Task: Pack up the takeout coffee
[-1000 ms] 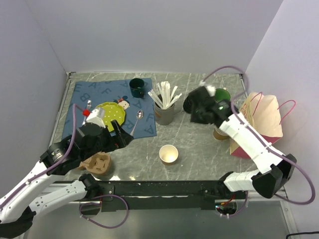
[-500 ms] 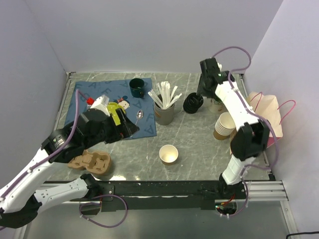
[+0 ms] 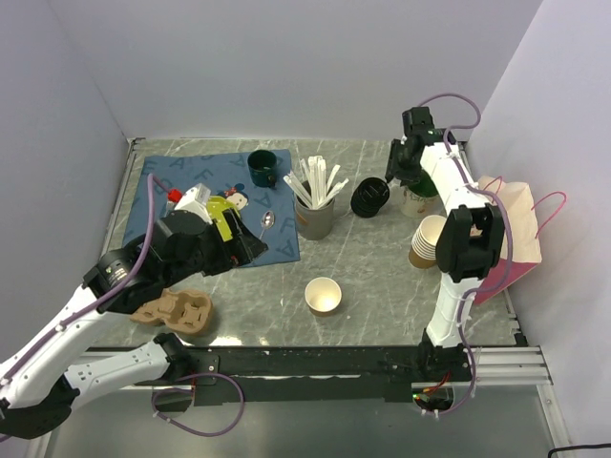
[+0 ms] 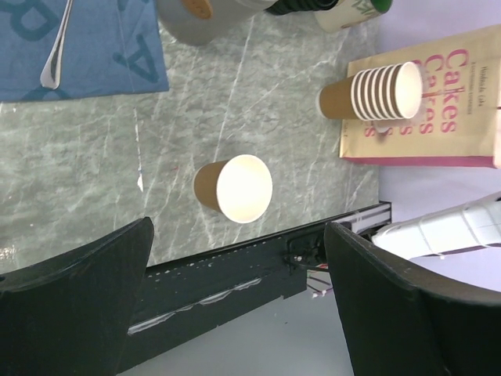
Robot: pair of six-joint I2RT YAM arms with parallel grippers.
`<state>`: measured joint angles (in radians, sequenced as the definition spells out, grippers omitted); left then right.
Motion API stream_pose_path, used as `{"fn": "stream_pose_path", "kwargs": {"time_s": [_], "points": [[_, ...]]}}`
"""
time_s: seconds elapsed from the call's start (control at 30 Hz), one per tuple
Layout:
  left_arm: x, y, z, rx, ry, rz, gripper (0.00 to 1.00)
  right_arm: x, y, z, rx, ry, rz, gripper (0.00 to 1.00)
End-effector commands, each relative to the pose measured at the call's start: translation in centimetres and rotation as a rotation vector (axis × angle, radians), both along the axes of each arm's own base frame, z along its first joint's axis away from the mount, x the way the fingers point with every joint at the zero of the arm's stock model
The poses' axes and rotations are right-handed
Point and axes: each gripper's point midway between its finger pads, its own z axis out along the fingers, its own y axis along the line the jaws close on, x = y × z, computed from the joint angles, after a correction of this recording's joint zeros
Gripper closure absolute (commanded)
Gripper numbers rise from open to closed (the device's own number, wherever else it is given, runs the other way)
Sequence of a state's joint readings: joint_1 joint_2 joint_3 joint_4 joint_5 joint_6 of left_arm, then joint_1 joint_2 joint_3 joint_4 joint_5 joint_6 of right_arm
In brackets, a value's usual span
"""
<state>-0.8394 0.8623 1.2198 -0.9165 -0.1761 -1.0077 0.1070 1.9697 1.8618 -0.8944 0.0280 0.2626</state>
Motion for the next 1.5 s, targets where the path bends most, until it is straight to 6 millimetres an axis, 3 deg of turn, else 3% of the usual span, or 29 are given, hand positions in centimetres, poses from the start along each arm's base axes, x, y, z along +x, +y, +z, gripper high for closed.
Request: {"fn": "stream_pose_path", "kwargs": {"time_s": [0.0, 0.23, 0.63, 0.8, 1.3, 1.47], "points": [[0.3, -0.7, 0.6, -0.034, -0.021, -0.009, 0.03, 0.5, 0.6, -0.4, 0.045, -0.007, 0.096, 0.51], [0.5, -0.5, 0.3, -0.018, -0.022, 0.004, 0.03, 0.6, 1.6, -1.9, 0.091, 0.02, 0.153, 0.52], [0.9, -0.1, 0.8, 0.01, -0.044, 0.013, 0.03, 0.3, 1.1, -3.8, 0.059, 0.072, 0.159, 0.59], [1.2, -0.3, 1.0, 0.021, -0.052, 0.007, 0.03, 0.4, 1.0, -3.2, 0.054, 0.053, 0.164, 0.65], [1.2, -0.7, 1.2, 0.01, -0.07, -0.014, 0.03, 0.4, 0.5, -1.2, 0.026, 0.042, 0.148, 0.69], [1.2, -0.9, 1.1, 0.006, -0.067, -0.018, 0.03, 0.3, 0.6, -1.0, 0.032, 0.047, 0.151, 0.74]]}}
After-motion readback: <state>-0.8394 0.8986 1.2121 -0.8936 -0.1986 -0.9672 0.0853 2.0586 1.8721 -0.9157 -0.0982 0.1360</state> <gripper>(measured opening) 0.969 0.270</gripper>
